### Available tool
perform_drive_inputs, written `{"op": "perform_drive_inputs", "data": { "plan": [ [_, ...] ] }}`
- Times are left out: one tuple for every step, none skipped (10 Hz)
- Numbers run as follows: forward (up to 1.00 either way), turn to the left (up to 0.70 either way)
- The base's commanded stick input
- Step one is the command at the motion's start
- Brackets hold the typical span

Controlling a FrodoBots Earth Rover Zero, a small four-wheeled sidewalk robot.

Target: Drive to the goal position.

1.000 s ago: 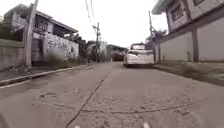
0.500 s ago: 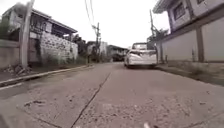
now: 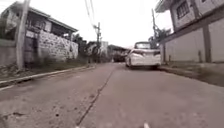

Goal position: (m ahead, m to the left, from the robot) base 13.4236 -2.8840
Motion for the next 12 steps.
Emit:
{"op": "perform_drive_inputs", "data": {
  "plan": [
    [0.85,0.00],
    [0.85,0.00],
    [0.85,0.00],
    [0.85,0.00],
    [0.85,0.00],
    [0.85,0.00],
    [0.85,0.00],
    [0.85,0.00],
    [0.85,-0.23],
    [0.85,-0.34],
    [0.85,-0.31],
    [0.85,-0.16]
  ]
}}
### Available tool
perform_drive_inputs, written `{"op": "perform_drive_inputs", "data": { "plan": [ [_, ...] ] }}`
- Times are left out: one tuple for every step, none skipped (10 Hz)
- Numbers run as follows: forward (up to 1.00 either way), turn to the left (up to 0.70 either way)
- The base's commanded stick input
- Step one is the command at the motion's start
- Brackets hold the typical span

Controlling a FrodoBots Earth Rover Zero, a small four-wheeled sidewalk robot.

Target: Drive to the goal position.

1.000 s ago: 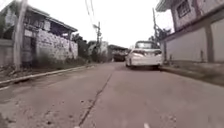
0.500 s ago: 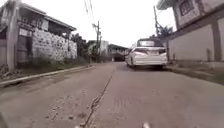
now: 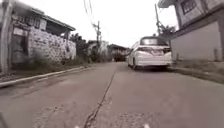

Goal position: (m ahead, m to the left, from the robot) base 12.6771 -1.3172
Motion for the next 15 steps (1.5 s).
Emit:
{"op": "perform_drive_inputs", "data": {
  "plan": [
    [0.85,0.00],
    [0.85,0.00],
    [0.85,0.00],
    [0.85,0.01],
    [0.85,0.01],
    [0.85,0.01],
    [0.85,0.01],
    [0.85,0.01],
    [0.85,0.01],
    [0.85,0.01],
    [0.85,0.01],
    [0.85,0.01],
    [0.85,0.01],
    [0.85,0.01],
    [0.85,0.01]
  ]
}}
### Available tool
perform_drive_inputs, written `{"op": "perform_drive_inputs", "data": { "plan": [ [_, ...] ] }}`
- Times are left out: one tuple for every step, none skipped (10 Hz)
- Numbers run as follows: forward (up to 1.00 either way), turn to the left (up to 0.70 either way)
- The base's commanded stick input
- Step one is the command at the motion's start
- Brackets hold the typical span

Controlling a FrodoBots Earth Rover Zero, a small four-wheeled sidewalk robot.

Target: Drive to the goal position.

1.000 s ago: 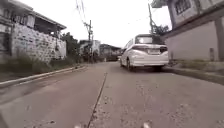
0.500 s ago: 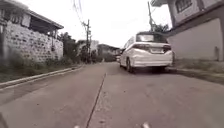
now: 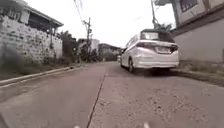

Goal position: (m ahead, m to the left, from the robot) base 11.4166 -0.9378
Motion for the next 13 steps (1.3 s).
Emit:
{"op": "perform_drive_inputs", "data": {
  "plan": [
    [0.85,0.01],
    [0.85,0.01],
    [0.85,0.01],
    [0.85,0.01],
    [0.85,0.01],
    [0.85,0.01],
    [0.85,0.01],
    [0.85,0.01],
    [0.85,0.01],
    [0.85,0.01],
    [0.85,0.01],
    [0.85,0.01],
    [0.85,0.01]
  ]
}}
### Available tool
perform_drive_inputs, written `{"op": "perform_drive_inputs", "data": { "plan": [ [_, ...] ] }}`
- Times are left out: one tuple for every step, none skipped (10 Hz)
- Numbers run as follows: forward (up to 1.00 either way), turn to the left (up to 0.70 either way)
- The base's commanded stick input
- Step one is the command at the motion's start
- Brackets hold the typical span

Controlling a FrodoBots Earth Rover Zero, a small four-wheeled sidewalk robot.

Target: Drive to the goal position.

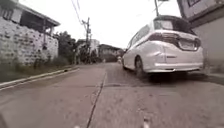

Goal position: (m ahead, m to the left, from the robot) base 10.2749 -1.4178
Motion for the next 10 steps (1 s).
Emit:
{"op": "perform_drive_inputs", "data": {
  "plan": [
    [0.85,0.01],
    [0.85,0.01],
    [0.85,0.01],
    [0.85,0.01],
    [0.85,0.01],
    [0.85,0.01],
    [0.85,0.01],
    [0.85,0.01],
    [0.85,0.01],
    [0.85,0.01]
  ]
}}
